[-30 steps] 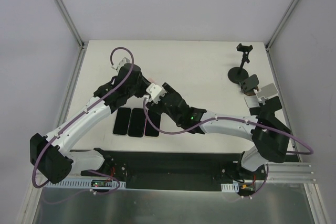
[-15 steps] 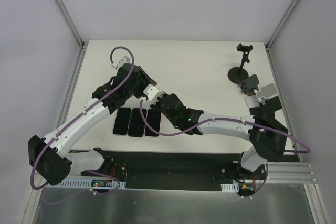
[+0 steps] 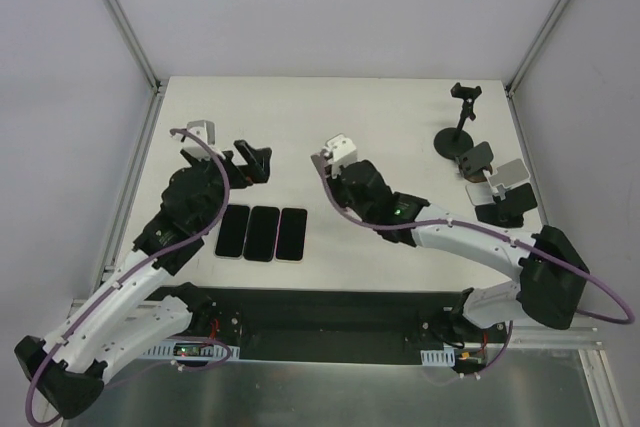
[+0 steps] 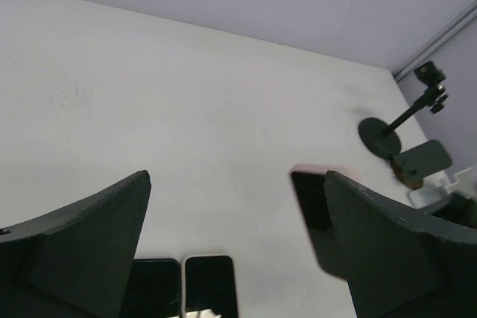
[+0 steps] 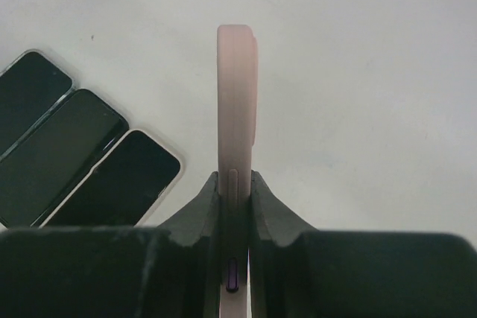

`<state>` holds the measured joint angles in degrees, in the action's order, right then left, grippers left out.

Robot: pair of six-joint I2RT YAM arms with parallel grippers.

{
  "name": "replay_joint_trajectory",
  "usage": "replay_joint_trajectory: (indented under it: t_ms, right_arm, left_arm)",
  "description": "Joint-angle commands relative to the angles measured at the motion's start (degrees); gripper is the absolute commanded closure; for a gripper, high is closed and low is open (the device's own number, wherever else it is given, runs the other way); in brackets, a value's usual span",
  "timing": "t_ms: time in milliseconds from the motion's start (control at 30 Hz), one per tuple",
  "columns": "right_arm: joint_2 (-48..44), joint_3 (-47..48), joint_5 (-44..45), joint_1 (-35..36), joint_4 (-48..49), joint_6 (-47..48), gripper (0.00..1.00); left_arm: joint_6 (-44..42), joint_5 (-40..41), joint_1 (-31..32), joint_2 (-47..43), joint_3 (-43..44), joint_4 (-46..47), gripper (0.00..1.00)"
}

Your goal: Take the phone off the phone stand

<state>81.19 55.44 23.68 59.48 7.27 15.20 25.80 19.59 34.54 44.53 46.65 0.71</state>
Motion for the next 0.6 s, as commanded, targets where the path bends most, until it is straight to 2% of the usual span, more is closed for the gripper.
replay_joint_trajectory:
  t_ms: [0,133,300,567]
  right_arm:
    - [-6.0,-3.5,-9.0,-6.6,-1.6,-23.5,0.99]
    - [-6.9,-7.4,-15.3,-12.3,-0.7,-37.7,0.99]
    - [-5.1,-13.0,-21.4,-14.0,7.1,-52.1,0.99]
    - [3.2,-19.4,-26.1,-13.6,25.2,-65.6,0.99]
  left_arm:
    - [-17.7,-1.1,0.4,-5.5,-9.6,10.8,0.01]
    - [-23.2,-1.3,0.4,-10.3,-18.2,14.3,0.01]
    - [-31.2,1.4,0.3,-10.9,-23.0,16.6,0.01]
    - [-37.1,3.8,0.3,-8.8,-26.9,21.6,0.01]
